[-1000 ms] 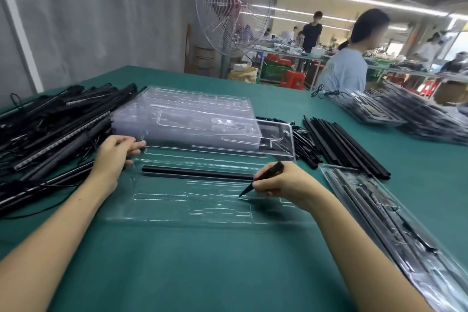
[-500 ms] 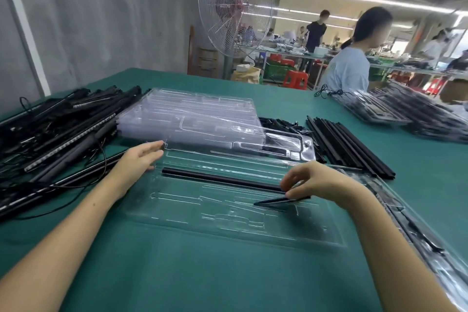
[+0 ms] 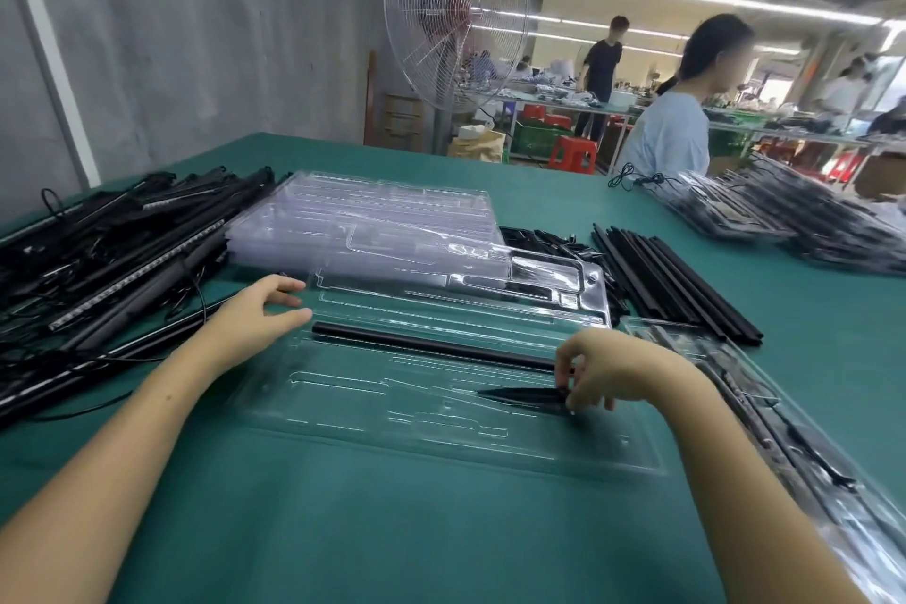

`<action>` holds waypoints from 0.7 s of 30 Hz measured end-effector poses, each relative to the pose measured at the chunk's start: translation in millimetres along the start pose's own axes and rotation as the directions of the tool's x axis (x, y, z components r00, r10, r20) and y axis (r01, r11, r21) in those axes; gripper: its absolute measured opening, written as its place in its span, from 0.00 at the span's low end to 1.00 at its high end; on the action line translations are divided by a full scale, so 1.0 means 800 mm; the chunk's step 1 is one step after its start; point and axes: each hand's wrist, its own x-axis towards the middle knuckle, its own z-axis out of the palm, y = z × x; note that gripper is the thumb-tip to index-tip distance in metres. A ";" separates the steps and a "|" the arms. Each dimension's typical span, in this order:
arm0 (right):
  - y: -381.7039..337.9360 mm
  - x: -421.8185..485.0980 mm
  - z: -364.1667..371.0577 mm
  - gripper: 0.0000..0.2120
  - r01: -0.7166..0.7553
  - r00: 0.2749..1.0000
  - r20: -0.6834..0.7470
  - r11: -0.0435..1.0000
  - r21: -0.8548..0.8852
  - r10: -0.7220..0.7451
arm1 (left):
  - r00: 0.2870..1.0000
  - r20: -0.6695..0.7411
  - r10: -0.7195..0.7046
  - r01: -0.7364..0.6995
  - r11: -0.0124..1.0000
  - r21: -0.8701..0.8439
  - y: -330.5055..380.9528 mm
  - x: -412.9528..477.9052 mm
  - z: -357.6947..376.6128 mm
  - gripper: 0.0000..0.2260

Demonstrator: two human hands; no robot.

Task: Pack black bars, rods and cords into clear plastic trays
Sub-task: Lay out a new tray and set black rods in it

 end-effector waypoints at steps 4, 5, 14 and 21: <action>-0.015 0.008 0.012 0.10 0.069 0.997 -0.034 0.997 -0.027 -0.070 | 0.999 -0.030 -0.011 0.015 0.990 0.139 0.007 -0.007 0.004 0.16; -0.016 0.009 0.014 0.10 0.071 0.997 -0.037 0.997 -0.041 -0.072 | 0.999 -0.040 -0.018 0.024 0.987 0.160 0.008 -0.009 0.005 0.16; -0.009 0.005 0.007 0.05 0.073 0.993 -0.104 0.992 0.098 -0.062 | 0.984 -0.031 -0.175 0.170 0.872 0.460 0.023 -0.013 0.001 0.20; 0.028 0.020 0.010 0.05 -0.370 0.866 -0.366 0.929 -0.008 0.341 | 0.919 0.179 -0.350 0.181 0.781 0.598 0.041 -0.017 -0.018 0.22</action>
